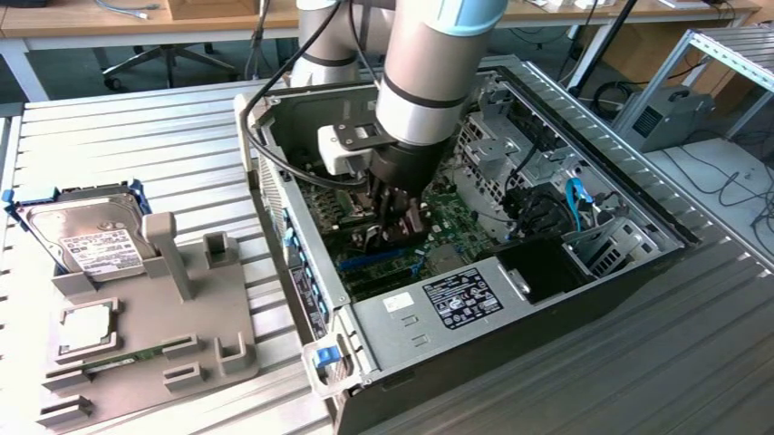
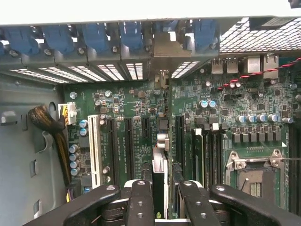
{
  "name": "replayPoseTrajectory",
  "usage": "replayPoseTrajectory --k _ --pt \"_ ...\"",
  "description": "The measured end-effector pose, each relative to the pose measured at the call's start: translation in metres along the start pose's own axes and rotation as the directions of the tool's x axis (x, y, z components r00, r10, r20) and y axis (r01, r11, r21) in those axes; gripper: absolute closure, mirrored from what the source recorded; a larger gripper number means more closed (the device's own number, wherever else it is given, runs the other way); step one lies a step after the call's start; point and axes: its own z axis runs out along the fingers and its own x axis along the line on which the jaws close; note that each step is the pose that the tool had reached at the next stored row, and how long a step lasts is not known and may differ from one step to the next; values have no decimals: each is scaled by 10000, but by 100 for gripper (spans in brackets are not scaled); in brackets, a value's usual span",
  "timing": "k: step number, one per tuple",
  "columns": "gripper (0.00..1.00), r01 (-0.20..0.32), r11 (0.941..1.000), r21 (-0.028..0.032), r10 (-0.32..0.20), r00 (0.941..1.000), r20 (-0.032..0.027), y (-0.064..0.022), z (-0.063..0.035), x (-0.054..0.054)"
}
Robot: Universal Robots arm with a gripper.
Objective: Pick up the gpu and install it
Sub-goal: 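Insert the gpu into the slot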
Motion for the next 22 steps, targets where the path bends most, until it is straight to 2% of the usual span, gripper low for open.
replayPoseTrajectory --k 7,12,19,22 --pt "74 2 10000 0 -2 10000 -1 75 52 5" --pt "74 118 9999 -3 -118 9999 -10 75 68 5" --pt "74 644 9979 -15 -644 9979 -22 61 74 -11" --pt "74 699 9976 -17 -699 9976 -25 54 85 -13"
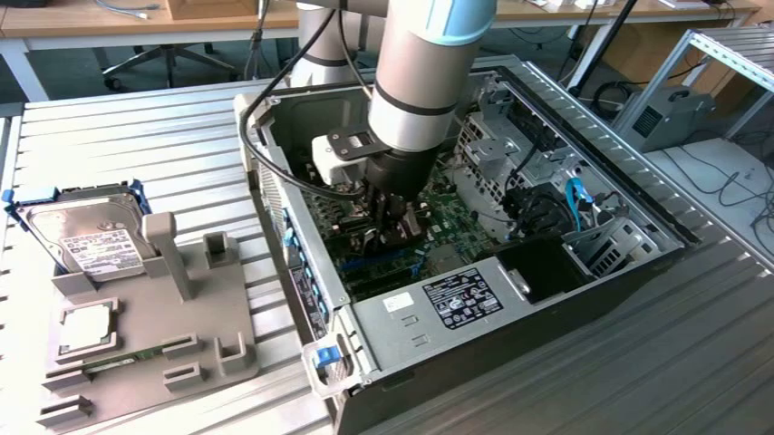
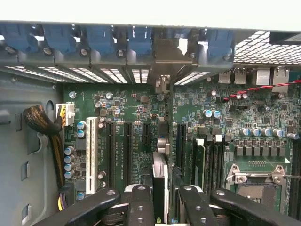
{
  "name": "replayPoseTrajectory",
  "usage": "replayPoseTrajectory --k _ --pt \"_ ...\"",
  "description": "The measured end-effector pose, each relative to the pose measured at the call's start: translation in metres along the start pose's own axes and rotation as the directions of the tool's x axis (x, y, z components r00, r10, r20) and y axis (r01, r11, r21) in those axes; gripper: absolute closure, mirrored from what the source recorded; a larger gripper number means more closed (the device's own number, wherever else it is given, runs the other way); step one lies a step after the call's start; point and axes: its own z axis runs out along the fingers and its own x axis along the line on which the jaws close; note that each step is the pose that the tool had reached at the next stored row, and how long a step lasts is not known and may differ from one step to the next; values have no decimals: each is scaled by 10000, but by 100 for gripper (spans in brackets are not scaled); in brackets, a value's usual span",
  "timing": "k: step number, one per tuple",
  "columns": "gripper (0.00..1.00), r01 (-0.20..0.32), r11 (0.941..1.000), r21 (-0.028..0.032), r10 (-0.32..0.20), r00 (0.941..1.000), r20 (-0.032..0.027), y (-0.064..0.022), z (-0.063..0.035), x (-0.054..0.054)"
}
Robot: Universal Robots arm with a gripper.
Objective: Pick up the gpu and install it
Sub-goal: 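Insert the gpu into the slot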
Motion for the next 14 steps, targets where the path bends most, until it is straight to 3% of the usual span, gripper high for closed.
replayPoseTrajectory --k 14 --pt "74 2 10000 -1 -2 10000 -1 -9 68 -8"
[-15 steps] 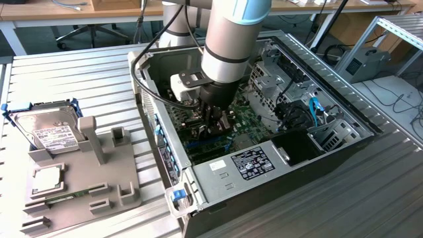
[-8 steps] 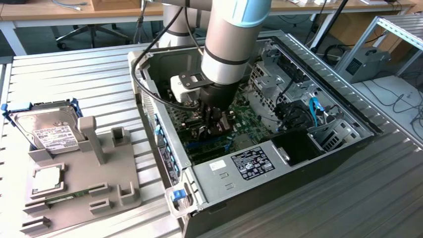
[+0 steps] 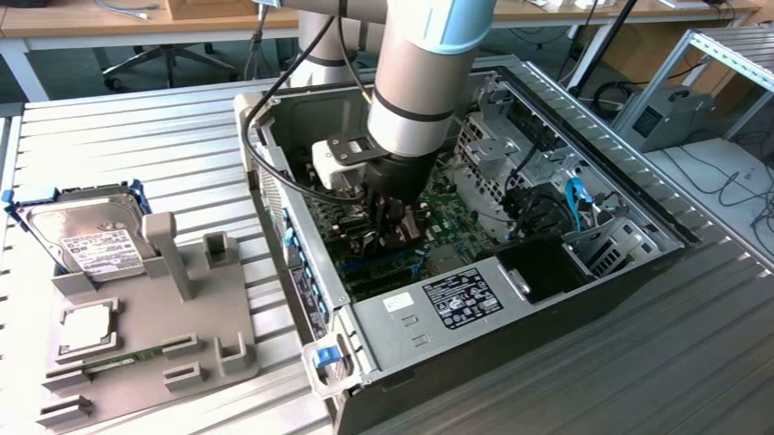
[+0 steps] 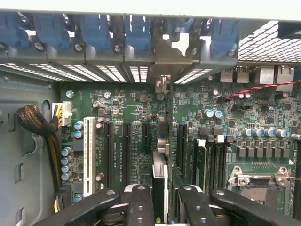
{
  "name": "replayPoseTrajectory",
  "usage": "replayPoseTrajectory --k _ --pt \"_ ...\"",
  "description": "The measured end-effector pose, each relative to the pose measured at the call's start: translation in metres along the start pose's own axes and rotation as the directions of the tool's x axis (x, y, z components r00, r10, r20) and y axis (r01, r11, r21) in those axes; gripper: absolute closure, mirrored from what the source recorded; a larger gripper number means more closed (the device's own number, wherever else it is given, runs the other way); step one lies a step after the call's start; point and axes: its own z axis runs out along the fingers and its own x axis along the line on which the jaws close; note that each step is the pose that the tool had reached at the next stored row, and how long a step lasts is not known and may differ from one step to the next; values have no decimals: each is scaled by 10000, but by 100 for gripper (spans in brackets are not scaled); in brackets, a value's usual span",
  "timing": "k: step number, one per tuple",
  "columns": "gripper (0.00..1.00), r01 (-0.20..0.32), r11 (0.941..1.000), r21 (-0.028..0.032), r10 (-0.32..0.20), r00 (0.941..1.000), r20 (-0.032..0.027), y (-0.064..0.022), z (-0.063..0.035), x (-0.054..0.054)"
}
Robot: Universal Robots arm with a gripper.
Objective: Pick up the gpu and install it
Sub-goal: 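Insert the gpu into the slot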
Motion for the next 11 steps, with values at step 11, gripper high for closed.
replayPoseTrajectory --k 11 --pt "74 0 10000 1 0 10000 2 -2 24 -17"
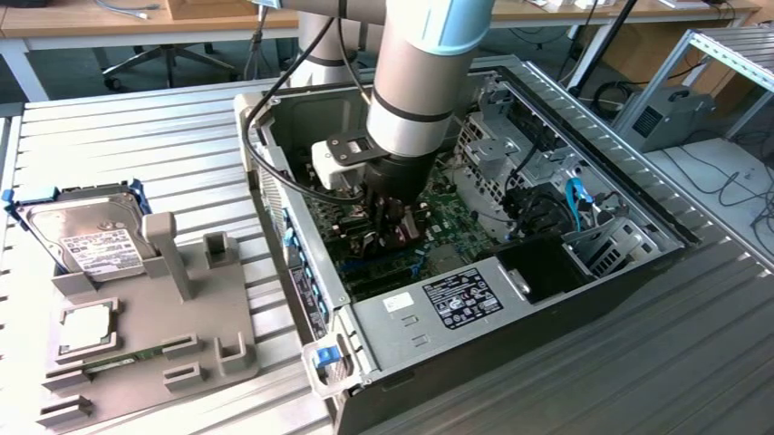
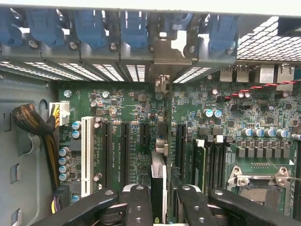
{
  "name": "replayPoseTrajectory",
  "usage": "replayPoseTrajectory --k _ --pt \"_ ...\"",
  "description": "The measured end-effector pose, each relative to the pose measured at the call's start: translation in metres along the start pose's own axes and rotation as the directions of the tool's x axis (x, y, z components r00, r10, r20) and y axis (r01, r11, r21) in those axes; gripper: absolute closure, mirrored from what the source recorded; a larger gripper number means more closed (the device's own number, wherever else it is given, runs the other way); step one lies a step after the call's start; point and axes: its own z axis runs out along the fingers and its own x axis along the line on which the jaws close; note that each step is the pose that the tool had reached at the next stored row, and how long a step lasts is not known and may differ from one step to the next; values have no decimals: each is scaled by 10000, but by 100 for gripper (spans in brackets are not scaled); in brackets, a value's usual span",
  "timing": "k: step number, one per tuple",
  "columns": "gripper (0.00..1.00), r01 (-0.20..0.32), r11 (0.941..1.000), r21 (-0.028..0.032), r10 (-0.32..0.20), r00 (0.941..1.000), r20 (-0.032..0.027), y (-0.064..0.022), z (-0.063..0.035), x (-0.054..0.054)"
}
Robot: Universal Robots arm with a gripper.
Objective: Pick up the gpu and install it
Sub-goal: 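Insert the gpu into the slot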
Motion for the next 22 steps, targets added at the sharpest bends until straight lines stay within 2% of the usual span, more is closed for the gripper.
replayPoseTrajectory --k 5,7,9,10,13,17,19,20,22 --pt "73 0 10000 4 0 10000 9 0 4 -1" --pt "60 -1 10000 1 1 10000 0 0 0 0" --pt "60 -1 10000 0 1 10000 -3 0 0 0" --pt "60 0 10000 0 0 10000 -24 -1 0 0" --pt "60 -5 10000 -4 5 9999 -154 1 -54 -19" --pt "60 -10 10000 -10 9 9993 -361 4 -211 -68" --pt "60 -12 10000 -11 11 9990 -439 5 -287 -89" --pt "60 -13 10000 -11 12 9989 -471 6 -313 -97" --pt "60 -11 10000 -14 11 9988 -483 -2 -329 -104"
